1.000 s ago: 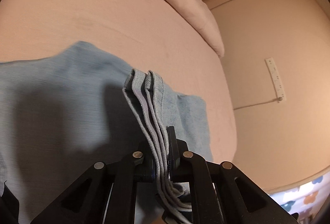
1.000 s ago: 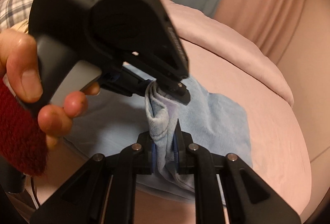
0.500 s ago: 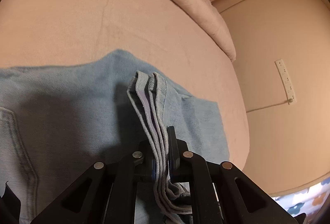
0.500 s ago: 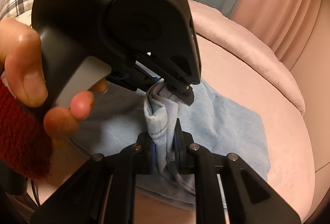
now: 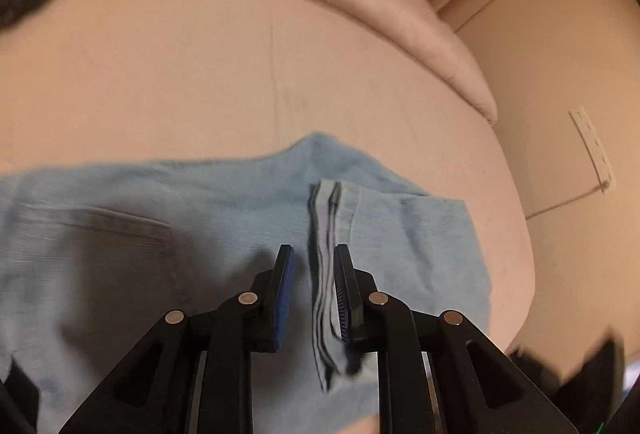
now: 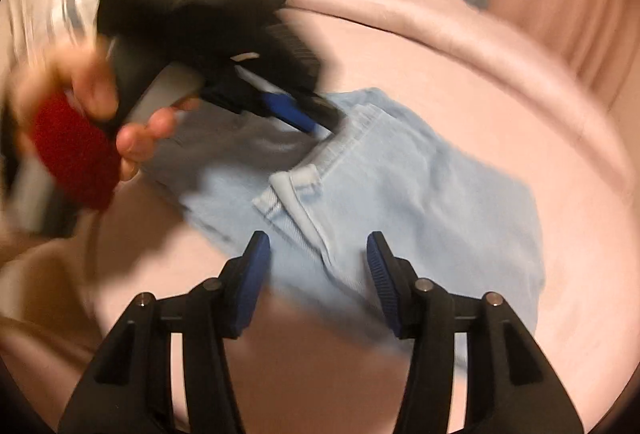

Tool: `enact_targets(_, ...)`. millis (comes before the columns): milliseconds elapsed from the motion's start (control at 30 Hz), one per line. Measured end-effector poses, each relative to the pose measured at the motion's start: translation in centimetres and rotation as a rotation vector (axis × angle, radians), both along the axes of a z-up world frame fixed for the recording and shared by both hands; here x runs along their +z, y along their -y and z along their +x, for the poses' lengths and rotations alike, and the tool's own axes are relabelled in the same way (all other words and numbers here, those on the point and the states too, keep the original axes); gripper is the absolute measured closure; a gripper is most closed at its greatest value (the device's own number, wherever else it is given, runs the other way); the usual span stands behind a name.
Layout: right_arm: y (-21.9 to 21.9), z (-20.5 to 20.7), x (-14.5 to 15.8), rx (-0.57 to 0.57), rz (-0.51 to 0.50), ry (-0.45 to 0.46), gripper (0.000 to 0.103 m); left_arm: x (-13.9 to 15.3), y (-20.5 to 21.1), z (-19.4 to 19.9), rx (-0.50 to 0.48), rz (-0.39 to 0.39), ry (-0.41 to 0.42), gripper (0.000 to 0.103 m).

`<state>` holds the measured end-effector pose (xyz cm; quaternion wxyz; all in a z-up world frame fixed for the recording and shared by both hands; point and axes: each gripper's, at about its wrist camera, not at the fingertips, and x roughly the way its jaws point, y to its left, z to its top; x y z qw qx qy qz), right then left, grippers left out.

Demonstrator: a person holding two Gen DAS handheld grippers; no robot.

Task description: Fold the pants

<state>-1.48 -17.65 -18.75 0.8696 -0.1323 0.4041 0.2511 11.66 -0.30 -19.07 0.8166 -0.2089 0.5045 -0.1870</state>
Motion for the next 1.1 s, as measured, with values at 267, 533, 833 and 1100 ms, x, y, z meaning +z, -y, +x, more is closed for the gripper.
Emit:
enact_targets(267,18.8,7.3,3.1,-0.466,0.506,-0.225,0.05,2.3,11.1,-3.6,-0.332,-0.054,0.084,0.087)
enact_targets(533,21.9,13.8,-3.1,-0.518,0.686,-0.494,0.05,-0.7,23.0,-5.1,-0.584,0.02,0.113,0.087)
enact_targets(833,19.4,14.3,-2.2,-0.393,0.67,-0.459,0.091,-4.6,23.2,-3.7,-0.56,0.01,-0.051,0.087)
enact_targets(1100,21.0,16.7,-7.2,-0.419,0.777,-0.532,0.08,-5.0,18.5,-4.3,-0.522,-0.121,-0.115,0.087)
